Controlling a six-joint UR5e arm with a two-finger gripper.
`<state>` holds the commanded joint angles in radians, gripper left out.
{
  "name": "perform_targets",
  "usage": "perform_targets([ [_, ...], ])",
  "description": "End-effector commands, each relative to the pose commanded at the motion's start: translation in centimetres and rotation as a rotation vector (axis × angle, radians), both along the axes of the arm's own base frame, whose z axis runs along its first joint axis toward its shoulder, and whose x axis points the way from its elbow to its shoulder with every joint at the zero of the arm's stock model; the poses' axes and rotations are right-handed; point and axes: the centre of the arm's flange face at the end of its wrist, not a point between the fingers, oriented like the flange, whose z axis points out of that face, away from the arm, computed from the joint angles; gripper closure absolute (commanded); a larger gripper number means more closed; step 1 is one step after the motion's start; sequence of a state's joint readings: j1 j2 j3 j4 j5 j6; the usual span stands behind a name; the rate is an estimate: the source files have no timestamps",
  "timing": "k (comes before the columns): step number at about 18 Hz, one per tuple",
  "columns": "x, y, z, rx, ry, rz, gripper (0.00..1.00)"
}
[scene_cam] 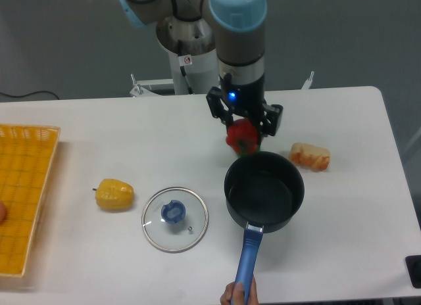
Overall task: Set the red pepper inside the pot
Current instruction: 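Carry the red pepper over the black pot, then lower the red pepper into the black pot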
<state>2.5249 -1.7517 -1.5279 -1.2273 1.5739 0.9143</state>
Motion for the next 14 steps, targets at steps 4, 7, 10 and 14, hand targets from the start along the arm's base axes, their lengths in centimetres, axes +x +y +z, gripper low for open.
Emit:
perform_targets([
  [4,-0.9,0.1,-0.7,0.008,0.013,0.005,0.60],
  [7,-1.8,0.4,-1.7,0.006,0.011,0.008,0.59],
  [10,-2.6,0.9,-2.9,0.006,0.009,0.012,0.59],
  [14,-3.1,1.5,-4.5,-0.005,-0.008,0.014,0.59],
])
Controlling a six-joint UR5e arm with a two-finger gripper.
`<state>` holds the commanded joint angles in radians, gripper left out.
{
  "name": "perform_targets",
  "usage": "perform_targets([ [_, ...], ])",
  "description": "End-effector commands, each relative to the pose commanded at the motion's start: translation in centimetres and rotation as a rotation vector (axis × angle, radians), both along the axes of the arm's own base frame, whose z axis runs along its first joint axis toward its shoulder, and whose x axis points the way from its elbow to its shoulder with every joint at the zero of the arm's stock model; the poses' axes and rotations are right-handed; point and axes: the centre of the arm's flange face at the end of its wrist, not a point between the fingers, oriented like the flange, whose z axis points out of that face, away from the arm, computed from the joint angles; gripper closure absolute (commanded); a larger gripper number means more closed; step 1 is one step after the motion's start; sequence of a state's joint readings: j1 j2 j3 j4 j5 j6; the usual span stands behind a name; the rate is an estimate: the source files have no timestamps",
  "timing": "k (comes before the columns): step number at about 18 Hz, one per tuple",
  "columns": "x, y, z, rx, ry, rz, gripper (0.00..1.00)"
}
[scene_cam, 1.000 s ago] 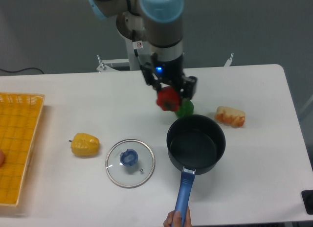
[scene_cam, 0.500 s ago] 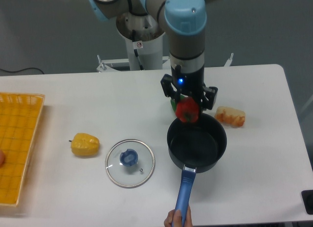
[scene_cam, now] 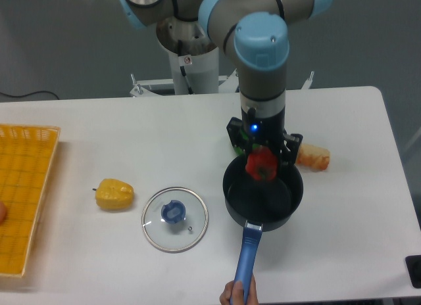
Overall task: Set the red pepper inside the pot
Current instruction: 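Lower the red pepper into the black pot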
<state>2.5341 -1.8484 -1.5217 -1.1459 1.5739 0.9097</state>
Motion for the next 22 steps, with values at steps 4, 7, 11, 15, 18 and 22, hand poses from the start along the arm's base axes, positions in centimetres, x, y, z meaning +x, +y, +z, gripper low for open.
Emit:
perform_targets([
  [4,-0.1,0.3,-1.3,-0.007,-0.010,-0.003,0.58],
  [7,-0.4,0.6,-2.2,-0.013,-0.019,-0.003,0.55],
  [11,-0.4,0.8,-3.4,-0.024,-0.035,0.005,0.55],
  [15,-0.3,1.4,-4.5,-0.037,-0.047,-0.004,0.55],
  [18,0.0,2.0,-5.4,-0.044,-0.055,-0.015,0.52],
  [22,-0.1,2.0,-5.6,-0.057,-0.042,-0.019,0.44],
])
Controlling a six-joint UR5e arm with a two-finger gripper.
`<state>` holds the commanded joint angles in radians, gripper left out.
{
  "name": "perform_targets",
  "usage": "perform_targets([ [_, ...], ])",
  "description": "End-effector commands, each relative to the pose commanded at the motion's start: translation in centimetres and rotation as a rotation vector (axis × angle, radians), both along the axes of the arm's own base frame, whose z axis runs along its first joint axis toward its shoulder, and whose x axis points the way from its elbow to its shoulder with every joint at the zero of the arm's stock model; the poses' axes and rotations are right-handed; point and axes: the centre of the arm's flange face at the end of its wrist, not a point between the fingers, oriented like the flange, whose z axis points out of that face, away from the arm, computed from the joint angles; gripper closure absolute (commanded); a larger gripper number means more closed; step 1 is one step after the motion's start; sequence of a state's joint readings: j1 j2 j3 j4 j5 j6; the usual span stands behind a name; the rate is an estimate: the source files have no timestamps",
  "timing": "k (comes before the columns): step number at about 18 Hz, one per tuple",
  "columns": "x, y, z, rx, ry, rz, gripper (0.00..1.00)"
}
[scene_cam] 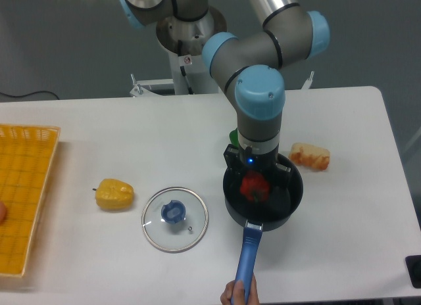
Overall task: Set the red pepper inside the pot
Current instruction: 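Lower the red pepper into the black pot, then open the gripper to release the pepper inside the pot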
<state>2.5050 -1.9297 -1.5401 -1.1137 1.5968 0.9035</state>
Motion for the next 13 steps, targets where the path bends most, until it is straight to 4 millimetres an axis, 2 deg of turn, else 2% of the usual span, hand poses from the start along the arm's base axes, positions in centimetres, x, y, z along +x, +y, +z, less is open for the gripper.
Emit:
perform_targets([
  [4,0.13,0.36,-0.23,-0.013,0.019,-0.006,0.41],
  [9,0.13,0.19,-0.25,-0.031,0.033,-0.008,0.23],
  [13,0.15,0.16,-0.32,-0.033,0.032,-0.008,0.20],
])
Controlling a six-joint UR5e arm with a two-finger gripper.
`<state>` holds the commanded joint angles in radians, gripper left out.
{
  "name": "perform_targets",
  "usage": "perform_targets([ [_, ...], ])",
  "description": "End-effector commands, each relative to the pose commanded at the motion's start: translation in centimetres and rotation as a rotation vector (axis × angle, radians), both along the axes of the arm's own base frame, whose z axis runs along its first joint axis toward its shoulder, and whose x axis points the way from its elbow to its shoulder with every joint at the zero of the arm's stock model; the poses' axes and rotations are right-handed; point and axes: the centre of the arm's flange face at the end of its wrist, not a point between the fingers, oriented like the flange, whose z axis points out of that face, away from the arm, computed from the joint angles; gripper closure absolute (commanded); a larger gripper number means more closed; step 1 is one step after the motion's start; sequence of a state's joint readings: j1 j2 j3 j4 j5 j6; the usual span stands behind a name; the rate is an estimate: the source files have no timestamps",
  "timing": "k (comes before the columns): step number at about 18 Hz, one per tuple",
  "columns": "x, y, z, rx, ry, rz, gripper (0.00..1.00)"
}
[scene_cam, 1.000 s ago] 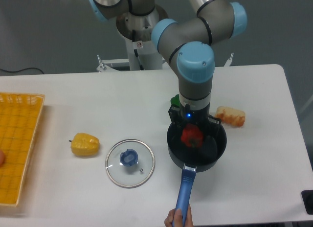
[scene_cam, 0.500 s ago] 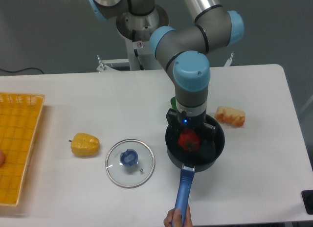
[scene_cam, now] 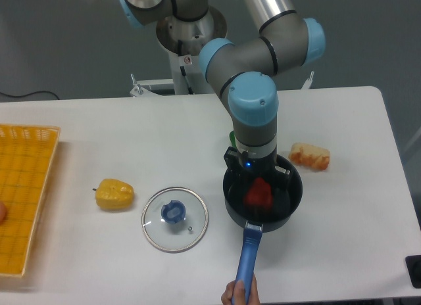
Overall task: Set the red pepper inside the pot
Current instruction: 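Open the gripper to release the pepper inside the pot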
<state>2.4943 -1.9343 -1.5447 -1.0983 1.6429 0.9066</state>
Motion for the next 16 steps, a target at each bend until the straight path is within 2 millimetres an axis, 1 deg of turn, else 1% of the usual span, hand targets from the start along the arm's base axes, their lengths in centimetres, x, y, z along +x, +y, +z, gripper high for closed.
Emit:
perform_targets([
  [2,0.0,0.0,0.0,0.001,-0.001,0.001,0.19],
  [3,0.0,0.0,0.1,0.002,0.000,0.000,0.06],
  [4,0.0,0.1,0.3,0.007,0.004,0.003,0.00],
  [7,0.1,-0.1,0.9,0.012,0.012,-0.002,0.00],
  [10,0.7,0.2,1.7,0.024,0.020,-0.010,0.00],
  [12,1.0,0.1,2.6,0.030,0.025,-0.014,0.00],
  [13,1.1,0.0,2.6,0.029,0.024,-0.014,0.00],
  [16,1.7,-0.7,4.2,0.028,0.027,-0.010,0.00],
])
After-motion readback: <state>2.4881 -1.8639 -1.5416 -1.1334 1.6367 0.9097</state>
